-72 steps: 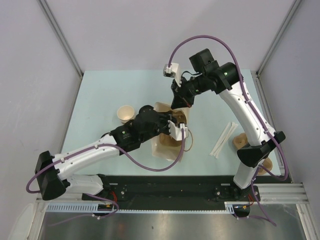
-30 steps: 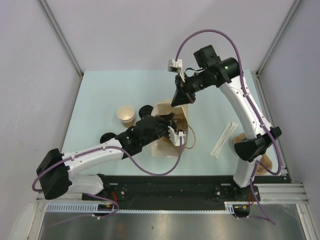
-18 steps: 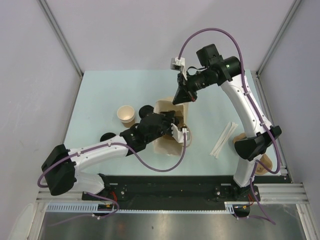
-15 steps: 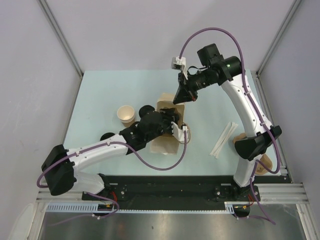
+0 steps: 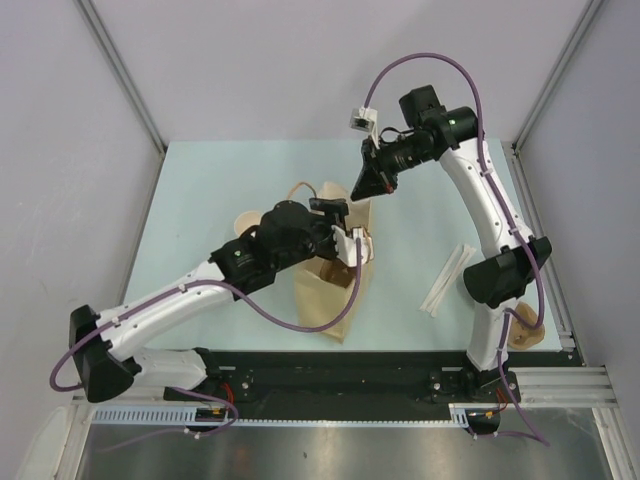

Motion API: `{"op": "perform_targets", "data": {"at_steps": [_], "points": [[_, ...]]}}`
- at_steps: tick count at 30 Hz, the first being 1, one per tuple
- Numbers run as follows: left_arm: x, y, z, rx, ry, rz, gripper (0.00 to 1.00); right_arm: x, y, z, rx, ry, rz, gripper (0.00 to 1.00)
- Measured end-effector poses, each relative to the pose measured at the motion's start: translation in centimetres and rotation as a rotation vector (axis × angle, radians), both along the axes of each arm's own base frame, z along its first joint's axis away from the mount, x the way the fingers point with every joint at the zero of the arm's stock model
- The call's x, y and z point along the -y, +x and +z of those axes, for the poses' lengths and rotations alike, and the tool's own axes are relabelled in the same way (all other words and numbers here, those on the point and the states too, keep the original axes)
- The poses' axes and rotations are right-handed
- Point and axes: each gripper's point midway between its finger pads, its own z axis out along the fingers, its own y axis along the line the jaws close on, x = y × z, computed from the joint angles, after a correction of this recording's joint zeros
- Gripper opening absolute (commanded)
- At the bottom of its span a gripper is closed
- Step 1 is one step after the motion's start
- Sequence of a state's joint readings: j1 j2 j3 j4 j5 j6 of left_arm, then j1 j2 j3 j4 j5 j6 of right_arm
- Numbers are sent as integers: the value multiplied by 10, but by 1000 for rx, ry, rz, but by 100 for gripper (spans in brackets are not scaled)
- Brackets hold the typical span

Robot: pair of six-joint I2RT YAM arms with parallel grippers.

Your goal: Pack the takeout coffee

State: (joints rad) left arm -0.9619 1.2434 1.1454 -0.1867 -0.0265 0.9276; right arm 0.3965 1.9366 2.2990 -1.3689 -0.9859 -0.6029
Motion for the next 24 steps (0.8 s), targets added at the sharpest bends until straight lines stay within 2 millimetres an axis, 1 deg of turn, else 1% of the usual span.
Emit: {"op": "perform_targets", "data": {"at_steps": [3, 5, 7, 9, 12, 14, 16, 21, 24], "points": [[-7, -11, 4, -49, -15, -15, 75, 2, 1, -2, -42, 9, -8, 0], [-10, -17, 8, -101, -33, -10, 79, 2, 0, 0, -48, 17, -8, 0], [-10, -21, 19, -149, -69, -10, 85, 3, -1, 0, -49, 22, -5, 0], [-11, -26, 35, -187, -119, -16, 90, 3, -5, -2, -58, 19, -2, 0], [-13, -36, 56, -216, -176, -42, 90, 5, -14, -8, -83, 0, -3, 0], [-16, -42, 62, -232, -191, -50, 90, 6, -20, -9, -89, -14, -4, 0], [-17, -45, 64, -245, -193, -50, 89, 7, -23, -8, -82, -21, -6, 0], [-18, -48, 55, -254, -156, -59, 90, 10, -24, -1, -52, -30, -30, 0], [-17, -50, 48, -248, -122, -77, 89, 8, -25, 1, -49, -31, -35, 0]]}}
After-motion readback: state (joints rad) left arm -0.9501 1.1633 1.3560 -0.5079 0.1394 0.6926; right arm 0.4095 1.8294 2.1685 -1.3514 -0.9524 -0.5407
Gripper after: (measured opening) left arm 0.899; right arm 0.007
